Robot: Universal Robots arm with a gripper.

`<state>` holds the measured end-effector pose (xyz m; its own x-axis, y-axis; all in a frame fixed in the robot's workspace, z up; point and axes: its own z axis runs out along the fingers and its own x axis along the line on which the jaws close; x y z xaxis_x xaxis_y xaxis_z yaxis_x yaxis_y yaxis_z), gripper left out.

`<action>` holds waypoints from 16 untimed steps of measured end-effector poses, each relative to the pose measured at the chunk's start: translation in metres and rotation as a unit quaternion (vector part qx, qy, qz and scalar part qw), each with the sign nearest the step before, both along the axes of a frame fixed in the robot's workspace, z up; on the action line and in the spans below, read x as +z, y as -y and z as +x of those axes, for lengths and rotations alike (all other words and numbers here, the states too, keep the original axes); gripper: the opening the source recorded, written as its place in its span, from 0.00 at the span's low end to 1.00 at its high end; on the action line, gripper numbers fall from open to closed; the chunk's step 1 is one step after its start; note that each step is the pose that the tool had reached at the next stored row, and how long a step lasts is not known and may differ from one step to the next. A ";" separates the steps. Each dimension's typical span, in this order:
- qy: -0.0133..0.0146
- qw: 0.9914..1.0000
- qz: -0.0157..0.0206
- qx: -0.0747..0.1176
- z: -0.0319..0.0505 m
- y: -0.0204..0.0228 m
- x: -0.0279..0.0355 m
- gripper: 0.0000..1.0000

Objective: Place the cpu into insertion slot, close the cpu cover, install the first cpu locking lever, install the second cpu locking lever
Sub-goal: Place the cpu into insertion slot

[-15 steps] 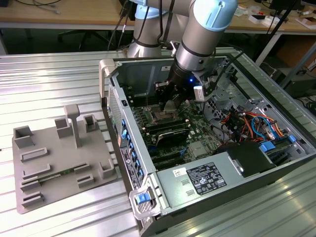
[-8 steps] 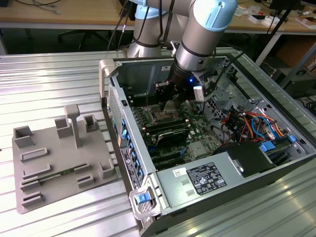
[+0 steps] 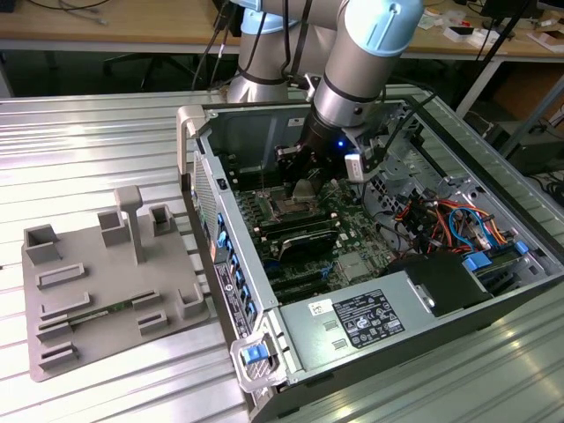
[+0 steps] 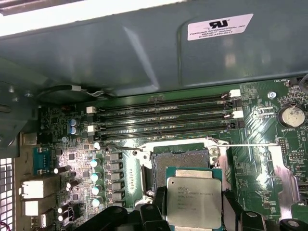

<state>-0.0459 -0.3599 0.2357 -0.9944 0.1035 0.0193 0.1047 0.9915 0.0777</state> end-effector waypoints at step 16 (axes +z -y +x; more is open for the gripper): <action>0.000 1.000 0.000 -0.010 0.0000 0.0000 -0.0013 0.55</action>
